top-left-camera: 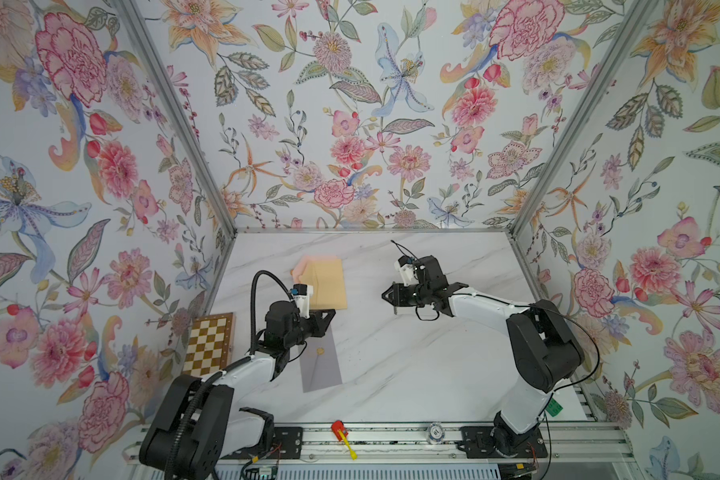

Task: Fold the letter paper in half and place it into the envelope
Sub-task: Move the envelope to the center of the board, then adjust the letter paper at the center of the board.

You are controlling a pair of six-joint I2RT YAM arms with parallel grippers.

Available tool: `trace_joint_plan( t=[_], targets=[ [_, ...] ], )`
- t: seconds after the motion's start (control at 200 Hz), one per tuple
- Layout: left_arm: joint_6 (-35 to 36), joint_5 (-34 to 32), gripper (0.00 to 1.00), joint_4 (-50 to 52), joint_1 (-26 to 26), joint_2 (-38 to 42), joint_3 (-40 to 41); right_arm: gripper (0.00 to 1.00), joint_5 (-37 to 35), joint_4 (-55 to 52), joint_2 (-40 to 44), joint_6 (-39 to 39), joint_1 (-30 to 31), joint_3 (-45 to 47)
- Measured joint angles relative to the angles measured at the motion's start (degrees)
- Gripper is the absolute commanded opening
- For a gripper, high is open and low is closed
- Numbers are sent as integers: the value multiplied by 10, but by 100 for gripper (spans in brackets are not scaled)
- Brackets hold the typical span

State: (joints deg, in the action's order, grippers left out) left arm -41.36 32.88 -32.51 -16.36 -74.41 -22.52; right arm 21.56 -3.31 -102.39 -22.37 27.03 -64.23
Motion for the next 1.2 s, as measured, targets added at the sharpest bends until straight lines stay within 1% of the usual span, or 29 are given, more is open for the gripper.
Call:
trace_joint_plan(
  t=[0.135,0.255,0.385,0.601,0.761,0.951,1.076,1.196],
  targets=[
    [0,4,18,-13,-19,-52,-43,36,-30,-94,-25,52,-53,-36],
    [-2,15,19,-38,-40,-100,-76,36,-43,-144,-62,82,-74,-59],
    [-11,26,19,-64,-54,-136,-86,35,-45,-174,-93,99,-85,-67],
    [-17,32,19,-77,-58,-171,-87,35,-42,-178,-94,104,-83,-68],
    [-18,32,19,-83,-59,-172,-87,34,-28,-142,-81,95,-67,-38],
    [-18,32,19,-83,-72,-184,-87,34,30,-97,-50,60,-41,23],
    [-17,31,19,-78,-85,-201,-91,35,61,-88,-24,54,-30,48],
    [-15,31,19,-69,-98,-219,-111,38,63,-81,24,48,-37,59]
  ],
)
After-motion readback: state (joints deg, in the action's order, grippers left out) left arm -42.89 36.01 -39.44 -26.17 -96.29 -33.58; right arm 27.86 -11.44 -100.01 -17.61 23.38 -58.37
